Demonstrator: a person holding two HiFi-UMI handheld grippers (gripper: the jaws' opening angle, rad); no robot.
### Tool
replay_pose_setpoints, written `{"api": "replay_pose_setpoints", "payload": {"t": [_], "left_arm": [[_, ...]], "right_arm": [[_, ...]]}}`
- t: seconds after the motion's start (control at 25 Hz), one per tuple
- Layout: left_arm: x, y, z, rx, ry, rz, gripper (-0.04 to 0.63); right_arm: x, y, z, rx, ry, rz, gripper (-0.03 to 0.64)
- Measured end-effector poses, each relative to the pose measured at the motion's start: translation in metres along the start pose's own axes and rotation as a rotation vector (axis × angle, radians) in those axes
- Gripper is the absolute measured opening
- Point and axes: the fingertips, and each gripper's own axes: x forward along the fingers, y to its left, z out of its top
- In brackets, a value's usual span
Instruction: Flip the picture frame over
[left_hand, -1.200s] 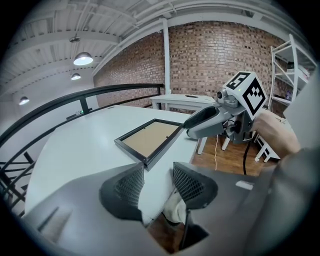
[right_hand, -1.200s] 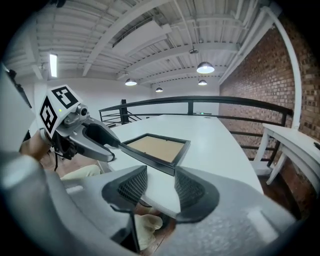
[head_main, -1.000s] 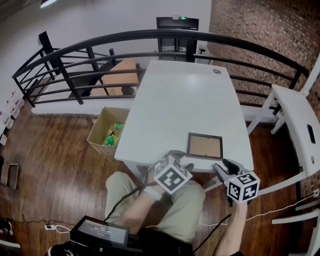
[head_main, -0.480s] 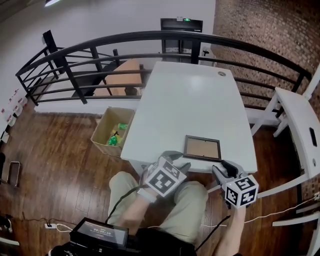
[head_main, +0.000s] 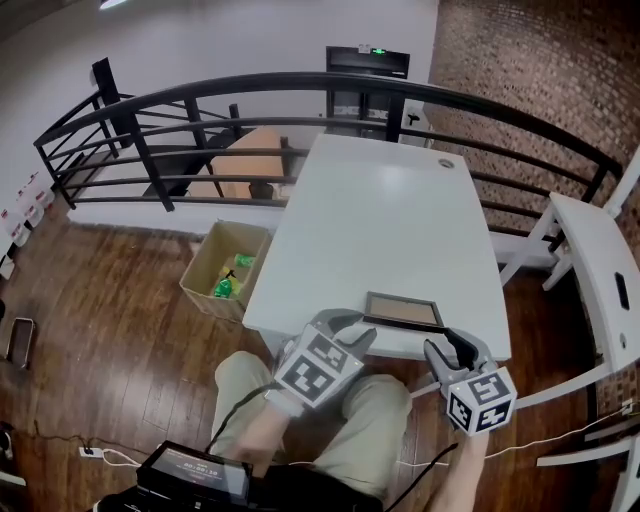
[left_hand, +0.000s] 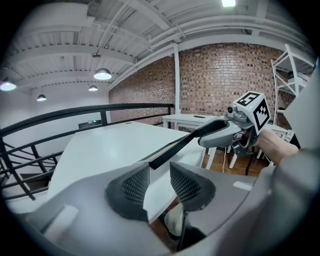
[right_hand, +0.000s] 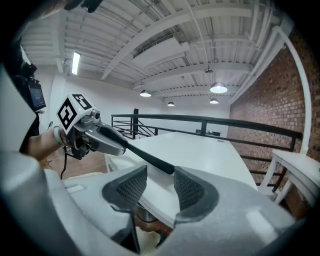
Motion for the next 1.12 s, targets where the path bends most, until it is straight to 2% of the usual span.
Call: {"api": "replay_pose_setpoints", "payload": {"t": [0.16,0.52,1.12], "left_arm": [[-0.008,0.003,0.005,-0.004,-0.025,0.007,0.146],[-0.024,0.014,0.018,-0.01,-0.09,0.033,0.13],[-0.034,0.019,0.02,-0.02,-0.103,0.043,0.127]], "right_arm": [[-0.002,0.005,0.011,-0.049,-0.008,-0.012,0.155],[-0.004,0.015,0.026,-0.07,-0.028,-0.005,0.155],[0.0,0.019,0.039,-0.1,-0.04,-0.004,0.155]]}}
